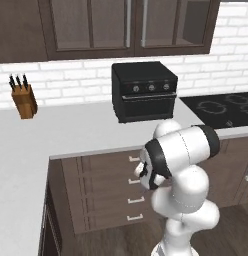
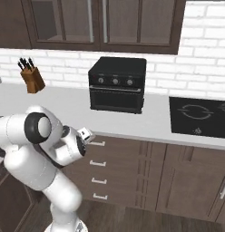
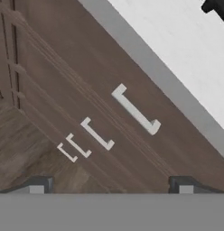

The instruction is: Take a straw from the drawer in front and place it inside the glass cup on the dining counter.

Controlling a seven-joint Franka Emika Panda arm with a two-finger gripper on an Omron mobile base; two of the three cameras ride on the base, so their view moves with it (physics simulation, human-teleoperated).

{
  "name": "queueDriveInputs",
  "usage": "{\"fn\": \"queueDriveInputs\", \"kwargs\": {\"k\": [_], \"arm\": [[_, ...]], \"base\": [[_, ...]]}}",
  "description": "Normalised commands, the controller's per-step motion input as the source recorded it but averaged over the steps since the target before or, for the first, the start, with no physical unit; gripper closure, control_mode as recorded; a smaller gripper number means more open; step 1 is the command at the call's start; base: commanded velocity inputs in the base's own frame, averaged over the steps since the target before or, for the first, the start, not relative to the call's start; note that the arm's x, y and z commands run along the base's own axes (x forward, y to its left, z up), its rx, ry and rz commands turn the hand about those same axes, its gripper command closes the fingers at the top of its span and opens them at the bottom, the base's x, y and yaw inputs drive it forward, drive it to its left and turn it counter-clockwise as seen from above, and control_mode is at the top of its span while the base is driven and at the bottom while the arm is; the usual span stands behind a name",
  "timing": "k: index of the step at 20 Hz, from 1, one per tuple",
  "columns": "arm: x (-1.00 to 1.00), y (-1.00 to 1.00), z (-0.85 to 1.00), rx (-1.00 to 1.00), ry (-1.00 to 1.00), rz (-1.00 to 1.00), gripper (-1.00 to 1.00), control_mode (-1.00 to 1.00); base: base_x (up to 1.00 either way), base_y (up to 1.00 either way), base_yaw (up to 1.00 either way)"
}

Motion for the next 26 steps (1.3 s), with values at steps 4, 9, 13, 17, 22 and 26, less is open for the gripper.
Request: {"fn": "queueDriveInputs", "kwargs": {"k": [4,9,13,17,22,26], "arm": [[0.01,0.01,-0.61,-0.14,-0.09,0.0,-1.0,-1.0],[0.14,0.0,-0.46,-0.04,-0.11,0.0,-1.0,-1.0],[0.09,0.0,-0.41,0.0,-0.08,0.0,-1.0,-1.0],[0.0,0.19,-0.06,0.0,-0.05,0.0,-1.0,-1.0],[-0.01,0.31,-0.14,0.0,-0.13,0.0,-1.0,-1.0],[0.0,0.42,0.0,0.07,-0.32,0.0,-1.0,-1.0]], "base": [[0.0,0.0,0.0],[0.0,0.0,0.0],[0.0,0.0,0.0],[0.0,0.0,0.0],[0.0,0.0,0.0],[0.0,0.0,0.0]]}}
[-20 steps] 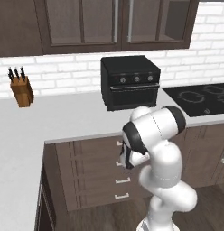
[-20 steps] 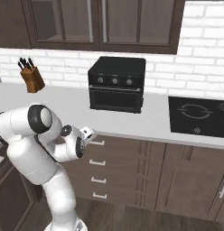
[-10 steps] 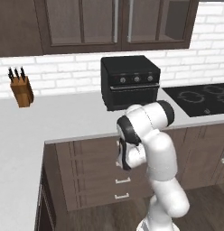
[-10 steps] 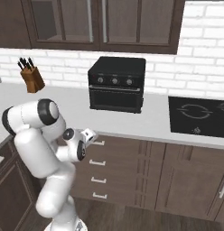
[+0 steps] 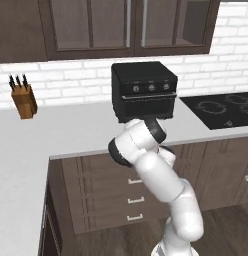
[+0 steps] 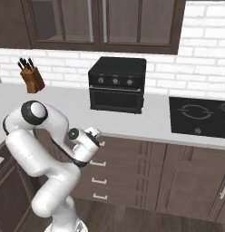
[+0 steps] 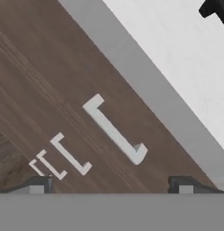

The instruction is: Take a straw from the drawer in front and place it inside the glass cup on the dining counter.

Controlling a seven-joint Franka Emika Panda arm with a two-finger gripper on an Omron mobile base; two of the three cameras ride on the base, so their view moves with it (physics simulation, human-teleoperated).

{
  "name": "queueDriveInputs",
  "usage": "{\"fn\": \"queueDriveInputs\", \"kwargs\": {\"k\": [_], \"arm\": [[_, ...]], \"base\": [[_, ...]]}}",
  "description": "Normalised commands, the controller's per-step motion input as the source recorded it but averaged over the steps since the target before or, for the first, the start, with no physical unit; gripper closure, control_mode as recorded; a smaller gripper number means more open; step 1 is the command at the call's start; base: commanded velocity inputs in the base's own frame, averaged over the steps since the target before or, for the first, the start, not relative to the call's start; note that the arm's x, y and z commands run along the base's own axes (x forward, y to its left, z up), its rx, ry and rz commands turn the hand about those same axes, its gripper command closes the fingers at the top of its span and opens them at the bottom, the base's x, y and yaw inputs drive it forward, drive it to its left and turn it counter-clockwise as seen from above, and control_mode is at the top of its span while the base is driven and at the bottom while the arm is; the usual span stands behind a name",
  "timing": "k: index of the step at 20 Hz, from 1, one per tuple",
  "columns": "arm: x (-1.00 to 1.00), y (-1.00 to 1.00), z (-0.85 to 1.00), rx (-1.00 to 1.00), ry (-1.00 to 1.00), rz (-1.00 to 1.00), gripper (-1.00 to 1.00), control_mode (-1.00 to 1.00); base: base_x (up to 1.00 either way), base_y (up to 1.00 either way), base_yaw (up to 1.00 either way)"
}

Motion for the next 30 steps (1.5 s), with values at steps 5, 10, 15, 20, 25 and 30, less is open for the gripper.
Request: {"fn": "queueDriveInputs", "kwargs": {"k": [5,10,15,20,25,30], "arm": [[-0.01,0.55,-0.2,0.01,-0.23,0.0,-1.0,-1.0],[-0.12,0.34,-0.63,-0.01,-0.15,0.0,-1.0,-1.0],[0.0,0.01,-0.69,-0.09,-0.05,0.0,-1.0,-1.0],[0.14,0.0,-0.69,-0.22,0.0,-0.05,-1.0,-1.0],[0.26,0.0,-0.32,-0.07,0.0,-0.13,-1.0,-1.0],[0.26,0.08,-0.05,0.0,-0.1,-0.13,-1.0,-1.0]], "base": [[0.0,0.0,0.0],[0.0,0.0,0.0],[0.0,0.0,0.0],[0.0,0.0,0.0],[0.0,0.0,0.0],[0.0,0.0,0.0]]}}
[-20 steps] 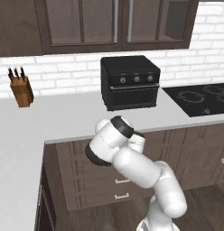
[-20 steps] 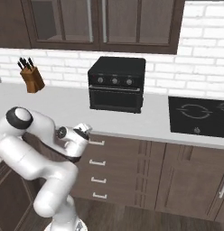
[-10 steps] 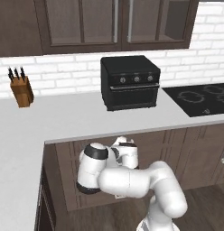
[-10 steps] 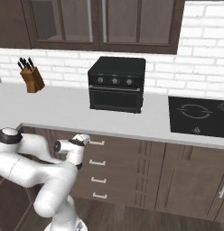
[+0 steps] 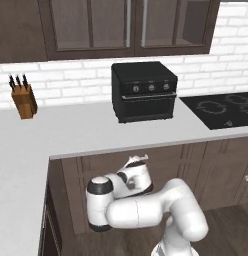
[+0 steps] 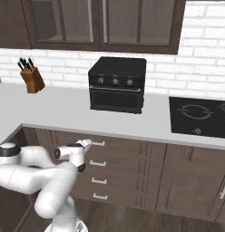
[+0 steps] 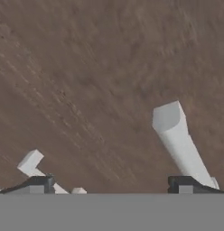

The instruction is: Take a straw from the drawer in front and place it inside the glass cup on the dining counter.

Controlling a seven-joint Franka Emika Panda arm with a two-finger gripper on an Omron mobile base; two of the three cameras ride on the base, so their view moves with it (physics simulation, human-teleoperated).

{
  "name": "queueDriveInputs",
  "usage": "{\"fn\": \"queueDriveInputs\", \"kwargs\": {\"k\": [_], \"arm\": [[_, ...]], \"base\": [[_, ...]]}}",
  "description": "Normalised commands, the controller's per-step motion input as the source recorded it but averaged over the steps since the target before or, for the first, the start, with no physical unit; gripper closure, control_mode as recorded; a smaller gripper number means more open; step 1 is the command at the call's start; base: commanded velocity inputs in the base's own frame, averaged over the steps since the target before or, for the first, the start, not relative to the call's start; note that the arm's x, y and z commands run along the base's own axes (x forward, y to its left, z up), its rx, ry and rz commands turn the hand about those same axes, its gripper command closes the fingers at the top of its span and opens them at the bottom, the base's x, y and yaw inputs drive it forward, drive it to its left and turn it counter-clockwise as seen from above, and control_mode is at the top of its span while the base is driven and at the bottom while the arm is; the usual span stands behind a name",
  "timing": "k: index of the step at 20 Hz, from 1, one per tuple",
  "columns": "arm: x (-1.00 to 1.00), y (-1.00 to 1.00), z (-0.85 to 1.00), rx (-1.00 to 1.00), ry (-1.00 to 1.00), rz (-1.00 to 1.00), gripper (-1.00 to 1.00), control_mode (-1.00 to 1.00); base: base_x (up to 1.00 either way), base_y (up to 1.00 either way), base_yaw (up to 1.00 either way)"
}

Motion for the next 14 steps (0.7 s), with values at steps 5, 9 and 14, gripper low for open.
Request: {"fn": "queueDriveInputs", "kwargs": {"k": [5,9,14], "arm": [[0.19,0.25,0.0,-0.01,-0.16,-0.09,-1.0,-1.0],[0.31,0.22,-0.12,-0.13,-0.05,-0.06,-1.0,-1.0],[0.44,0.07,0.05,-0.19,0.0,-0.04,-1.0,-1.0]], "base": [[0.0,0.0,0.0],[0.0,0.0,0.0],[0.0,0.0,0.0]]}}
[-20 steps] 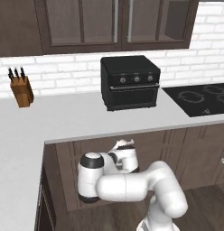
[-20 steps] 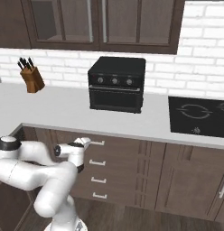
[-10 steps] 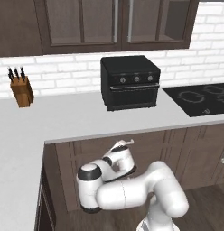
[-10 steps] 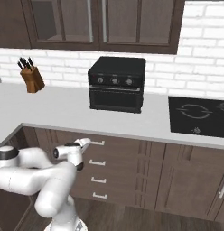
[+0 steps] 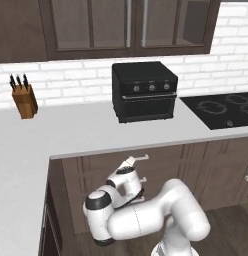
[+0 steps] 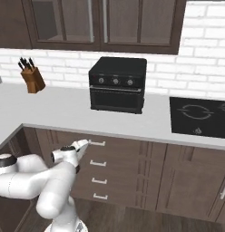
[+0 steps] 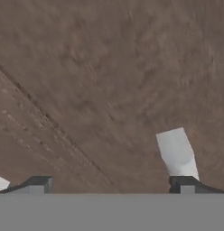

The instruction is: Take a straw from the drawer in front and place it inside the glass cup on the dining counter.

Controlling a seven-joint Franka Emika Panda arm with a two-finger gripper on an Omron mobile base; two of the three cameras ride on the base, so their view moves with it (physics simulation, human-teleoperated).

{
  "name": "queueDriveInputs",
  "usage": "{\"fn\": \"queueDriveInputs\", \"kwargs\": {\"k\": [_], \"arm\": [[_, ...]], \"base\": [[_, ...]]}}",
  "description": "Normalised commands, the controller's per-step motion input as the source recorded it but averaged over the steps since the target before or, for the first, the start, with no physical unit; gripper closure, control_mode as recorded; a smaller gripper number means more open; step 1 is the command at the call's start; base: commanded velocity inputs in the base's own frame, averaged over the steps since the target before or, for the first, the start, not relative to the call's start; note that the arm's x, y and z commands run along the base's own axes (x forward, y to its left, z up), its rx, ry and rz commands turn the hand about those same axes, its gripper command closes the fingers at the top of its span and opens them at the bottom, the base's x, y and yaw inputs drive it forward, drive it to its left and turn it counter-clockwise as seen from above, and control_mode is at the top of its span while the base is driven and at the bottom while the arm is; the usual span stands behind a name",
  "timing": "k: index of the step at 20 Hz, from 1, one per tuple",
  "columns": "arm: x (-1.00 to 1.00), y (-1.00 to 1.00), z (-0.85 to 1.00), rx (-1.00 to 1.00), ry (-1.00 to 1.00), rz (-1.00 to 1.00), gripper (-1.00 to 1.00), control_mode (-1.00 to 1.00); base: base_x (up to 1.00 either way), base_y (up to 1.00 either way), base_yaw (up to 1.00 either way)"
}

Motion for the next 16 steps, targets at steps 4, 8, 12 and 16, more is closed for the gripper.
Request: {"fn": "queueDriveInputs", "kwargs": {"k": [4,8,12,16], "arm": [[0.47,0.0,0.1,-0.21,0.01,0.0,-1.0,-1.0],[0.51,0.0,0.26,-0.14,0.0,0.0,-1.0,-1.0],[-0.04,0.0,0.42,-0.12,0.0,0.0,-1.0,-1.0],[-0.34,0.0,0.33,-0.15,0.0,0.0,-1.0,-1.0]], "base": [[0.0,0.0,0.0],[0.0,0.0,0.0],[0.0,0.0,0.0],[0.0,0.0,0.0]]}}
